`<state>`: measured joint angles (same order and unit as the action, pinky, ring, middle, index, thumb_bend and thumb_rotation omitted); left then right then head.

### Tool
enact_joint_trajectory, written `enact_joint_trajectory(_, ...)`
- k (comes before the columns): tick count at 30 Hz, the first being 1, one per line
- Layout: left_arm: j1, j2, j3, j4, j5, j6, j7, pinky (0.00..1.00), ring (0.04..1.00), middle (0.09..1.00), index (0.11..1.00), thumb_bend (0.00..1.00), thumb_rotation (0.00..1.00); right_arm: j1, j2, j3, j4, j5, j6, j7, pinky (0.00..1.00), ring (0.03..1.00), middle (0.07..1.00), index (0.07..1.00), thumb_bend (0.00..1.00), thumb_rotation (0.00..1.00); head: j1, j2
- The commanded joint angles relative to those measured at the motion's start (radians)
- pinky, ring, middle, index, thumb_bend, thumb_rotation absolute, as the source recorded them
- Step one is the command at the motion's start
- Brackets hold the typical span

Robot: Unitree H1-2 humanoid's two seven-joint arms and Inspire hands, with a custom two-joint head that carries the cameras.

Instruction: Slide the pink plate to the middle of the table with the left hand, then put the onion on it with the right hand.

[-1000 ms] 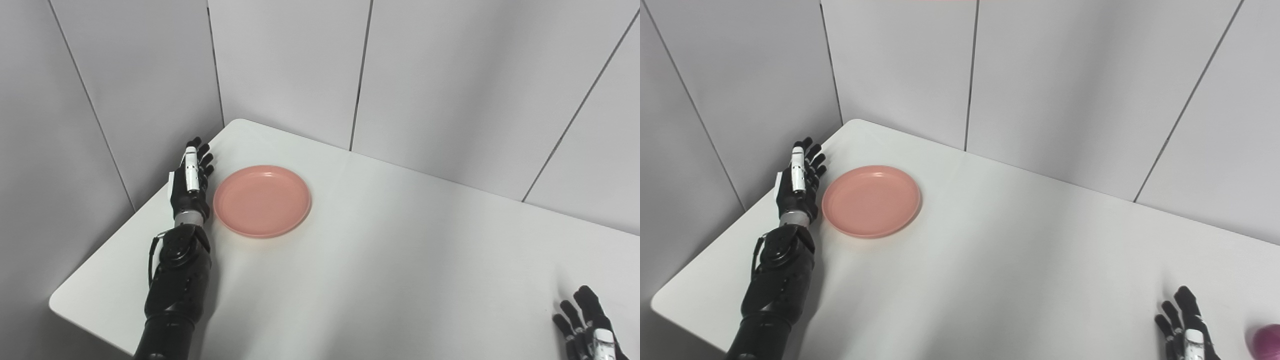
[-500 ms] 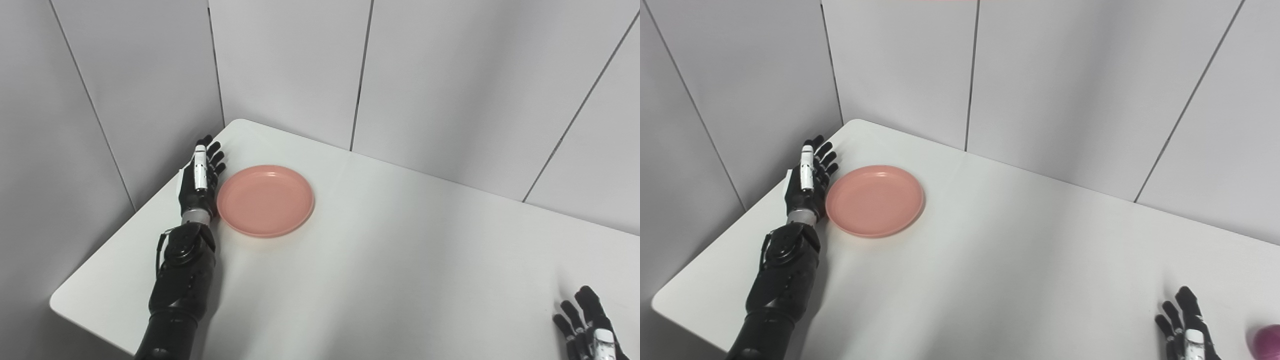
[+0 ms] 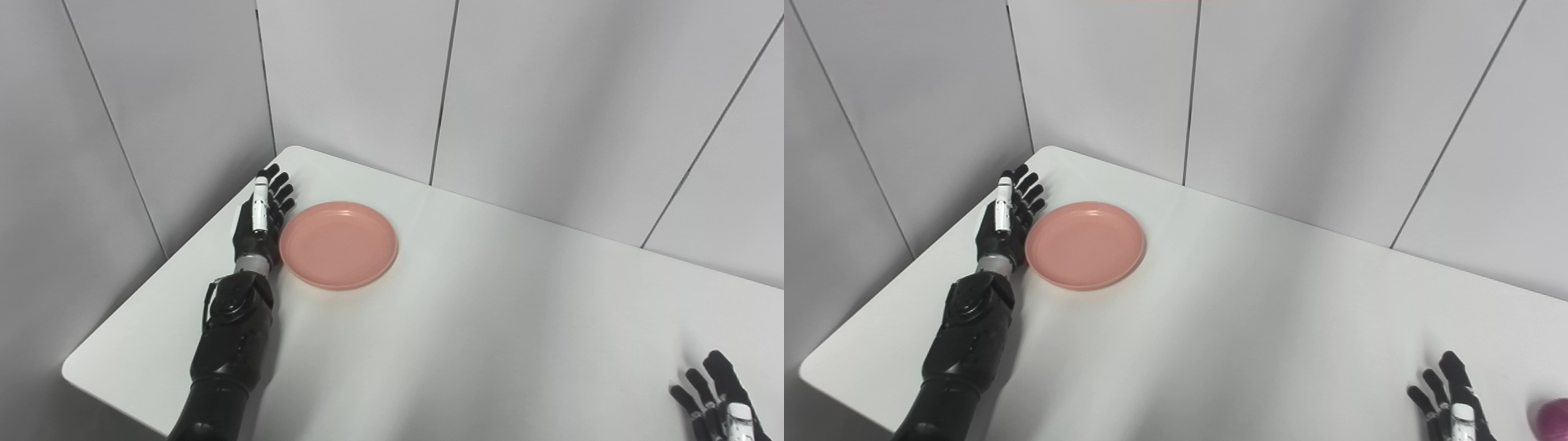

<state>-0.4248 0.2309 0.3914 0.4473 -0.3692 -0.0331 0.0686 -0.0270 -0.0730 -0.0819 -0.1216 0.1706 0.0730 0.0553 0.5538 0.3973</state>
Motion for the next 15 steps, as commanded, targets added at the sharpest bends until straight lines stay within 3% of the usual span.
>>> enact_joint_trajectory(1, -0.016, -0.010, -0.014, 0.021, -0.002, 0.043, -0.006, 0.92, 0.916, 0.917, 0.888, 0.34, 1.00, 0.005, 0.001, -0.001, -0.008, 0.005, 0.025, -0.001, 0.84, 0.929, 0.953, 0.916, 0.59, 0.87, -0.001, 0.000)
enact_joint_trajectory(4, -0.024, -0.018, -0.023, 0.029, -0.015, 0.044, -0.021, 0.93, 0.919, 0.919, 0.893, 0.33, 1.00, 0.007, 0.002, 0.000, -0.008, -0.003, 0.021, -0.004, 0.85, 0.933, 0.956, 0.919, 0.62, 0.87, -0.006, 0.002)
enact_joint_trajectory(15, -0.035, -0.039, -0.056, 0.033, -0.026, 0.057, -0.073, 0.94, 0.927, 0.928, 0.909, 0.34, 1.00, 0.009, 0.005, 0.004, -0.006, -0.009, 0.017, -0.006, 0.89, 0.947, 0.970, 0.940, 0.59, 0.87, -0.020, 0.006)
